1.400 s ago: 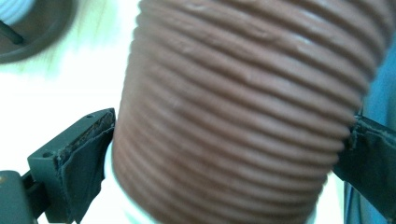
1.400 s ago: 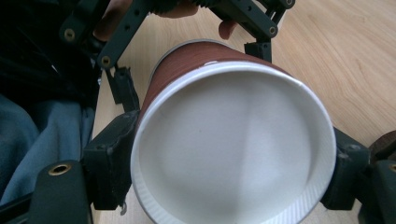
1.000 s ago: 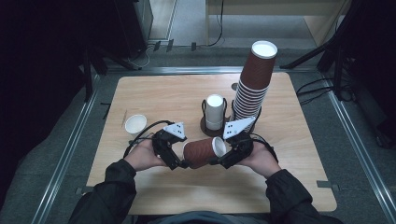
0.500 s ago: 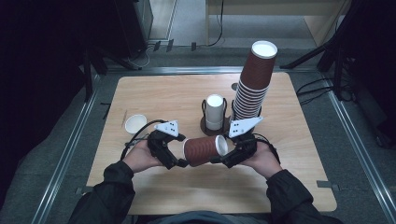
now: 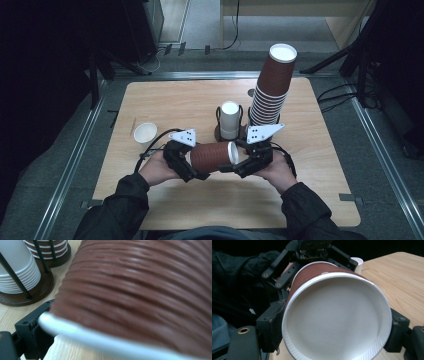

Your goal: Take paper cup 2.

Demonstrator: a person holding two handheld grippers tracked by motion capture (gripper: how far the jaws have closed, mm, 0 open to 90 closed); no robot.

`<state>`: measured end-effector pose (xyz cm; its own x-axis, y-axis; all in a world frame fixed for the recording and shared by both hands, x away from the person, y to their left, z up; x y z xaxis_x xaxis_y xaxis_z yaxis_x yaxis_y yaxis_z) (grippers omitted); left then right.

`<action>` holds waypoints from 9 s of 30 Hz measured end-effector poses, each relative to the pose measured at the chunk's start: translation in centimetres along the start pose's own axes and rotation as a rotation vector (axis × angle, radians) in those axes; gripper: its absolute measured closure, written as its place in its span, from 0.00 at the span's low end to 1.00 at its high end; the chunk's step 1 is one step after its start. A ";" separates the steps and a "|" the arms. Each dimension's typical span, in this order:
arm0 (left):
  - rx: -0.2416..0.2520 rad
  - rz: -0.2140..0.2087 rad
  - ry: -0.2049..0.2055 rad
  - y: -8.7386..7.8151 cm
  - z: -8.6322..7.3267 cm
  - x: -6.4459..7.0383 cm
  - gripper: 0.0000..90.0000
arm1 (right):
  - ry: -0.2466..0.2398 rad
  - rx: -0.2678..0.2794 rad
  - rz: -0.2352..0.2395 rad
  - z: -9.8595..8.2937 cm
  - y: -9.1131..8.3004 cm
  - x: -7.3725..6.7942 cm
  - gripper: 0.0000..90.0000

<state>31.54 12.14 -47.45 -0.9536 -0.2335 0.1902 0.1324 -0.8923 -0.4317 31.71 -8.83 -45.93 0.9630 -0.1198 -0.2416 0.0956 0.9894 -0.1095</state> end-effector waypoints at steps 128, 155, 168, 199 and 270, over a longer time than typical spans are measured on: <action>-0.279 0.012 0.092 1.1 1.5 -0.5 0.00 | -0.210 -0.379 -0.071 -2.4 1.6 0.2 0.23; -0.058 -0.047 -0.066 0.2 1.4 -0.2 0.00 | -0.211 -0.297 -0.046 -1.9 1.2 -0.3 0.22; -0.105 -0.052 -0.071 1.1 1.5 0.1 0.03 | -0.226 -0.288 -0.030 -2.0 1.9 -0.6 0.22; -0.188 0.016 -0.011 -1.8 2.3 -0.2 0.07 | -0.124 -0.354 -0.049 -2.5 1.0 0.0 0.17; -0.302 -0.006 0.134 1.7 2.9 0.4 0.00 | -0.160 -0.411 -0.069 -4.1 2.3 0.2 0.23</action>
<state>32.13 9.38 -45.54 -0.9838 -0.1582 0.0847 0.0598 -0.7342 -0.6763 31.11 -6.90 -50.18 0.9879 -0.1376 -0.0713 0.0836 0.8608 -0.5021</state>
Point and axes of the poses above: each handheld gripper's, and its own axes: y roughly forward along the jaws, z roughly out of its top, x roughly to its right, the point moved 3 cm from there along y, roughly forward along the jaws, and after that the axes turned 14 degrees about x, right-handed, at the moved point
